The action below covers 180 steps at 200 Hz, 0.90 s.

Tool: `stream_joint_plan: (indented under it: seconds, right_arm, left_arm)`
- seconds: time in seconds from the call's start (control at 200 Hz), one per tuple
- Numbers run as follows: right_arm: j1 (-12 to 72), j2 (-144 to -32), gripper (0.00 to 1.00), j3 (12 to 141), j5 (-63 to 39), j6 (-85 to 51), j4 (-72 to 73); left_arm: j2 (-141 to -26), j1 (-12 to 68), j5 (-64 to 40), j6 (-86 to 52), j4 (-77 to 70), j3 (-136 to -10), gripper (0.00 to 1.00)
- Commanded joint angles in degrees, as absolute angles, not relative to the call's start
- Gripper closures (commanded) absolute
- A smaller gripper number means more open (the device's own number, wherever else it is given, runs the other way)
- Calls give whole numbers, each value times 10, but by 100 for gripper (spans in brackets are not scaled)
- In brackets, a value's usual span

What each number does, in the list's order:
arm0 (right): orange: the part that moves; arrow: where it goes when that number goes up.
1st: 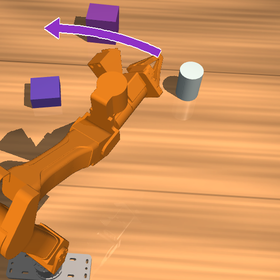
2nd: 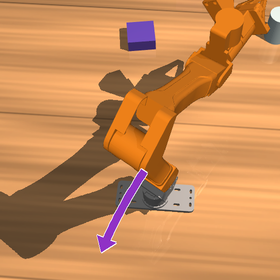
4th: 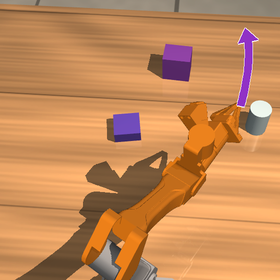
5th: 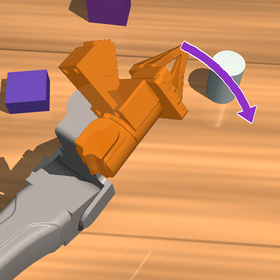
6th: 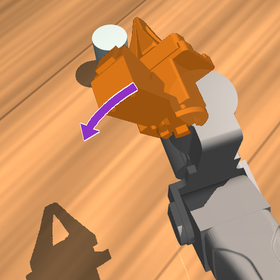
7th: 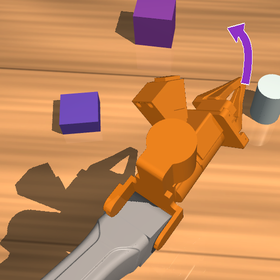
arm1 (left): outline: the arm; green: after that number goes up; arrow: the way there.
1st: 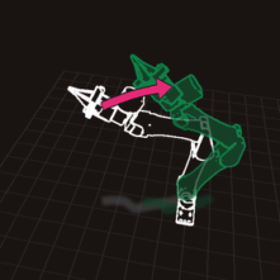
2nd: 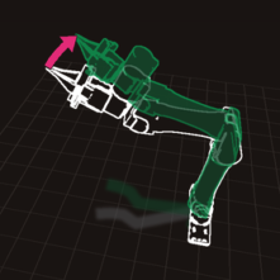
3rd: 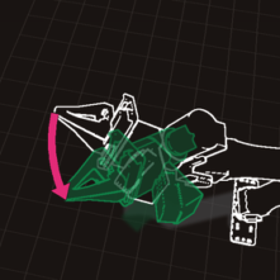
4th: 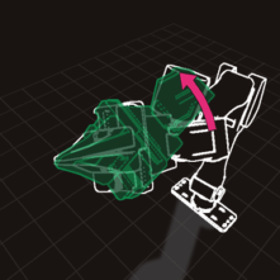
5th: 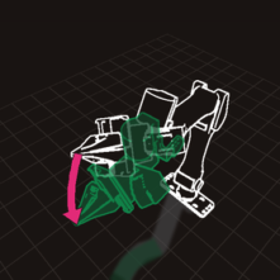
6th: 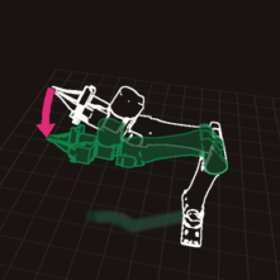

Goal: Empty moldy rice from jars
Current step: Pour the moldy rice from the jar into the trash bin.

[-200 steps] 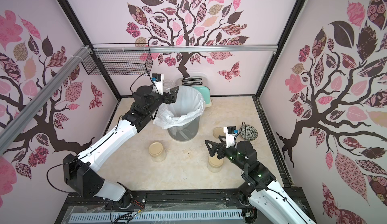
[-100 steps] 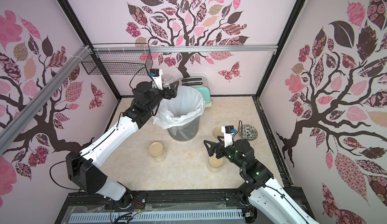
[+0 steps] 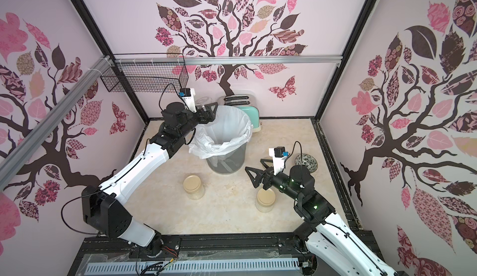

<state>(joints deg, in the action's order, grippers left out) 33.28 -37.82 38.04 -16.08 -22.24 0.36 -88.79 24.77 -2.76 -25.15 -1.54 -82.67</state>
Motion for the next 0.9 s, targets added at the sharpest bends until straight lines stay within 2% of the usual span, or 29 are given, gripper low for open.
stream_joint_plan:
  seconds: [0.0, 0.09, 0.3, 0.505, 0.65, 0.895]
  right_arm:
    - [331, -419, 4, 434, -235, -224, 97]
    - [331, -460, 8, 475, -248, -211, 110]
    - [331, -558, 16, 571, -275, -192, 159]
    - [332, -653, 29, 647, -302, -193, 193]
    - [331, -707, 30, 689, -307, -190, 200]
    - [332, -783, 33, 716, -305, -214, 240]
  left_arm:
    - [-882, 214, -99, -405, -87, -826, 32]
    - [-879, 202, -128, -498, -162, -808, 33]
    - [-875, 201, -158, -658, -210, -814, 32]
    - [-881, 201, -177, -815, -322, -776, 31]
    - [-879, 202, -190, -844, -341, -768, 31]
    - [-870, 216, -190, -819, -320, -762, 31]
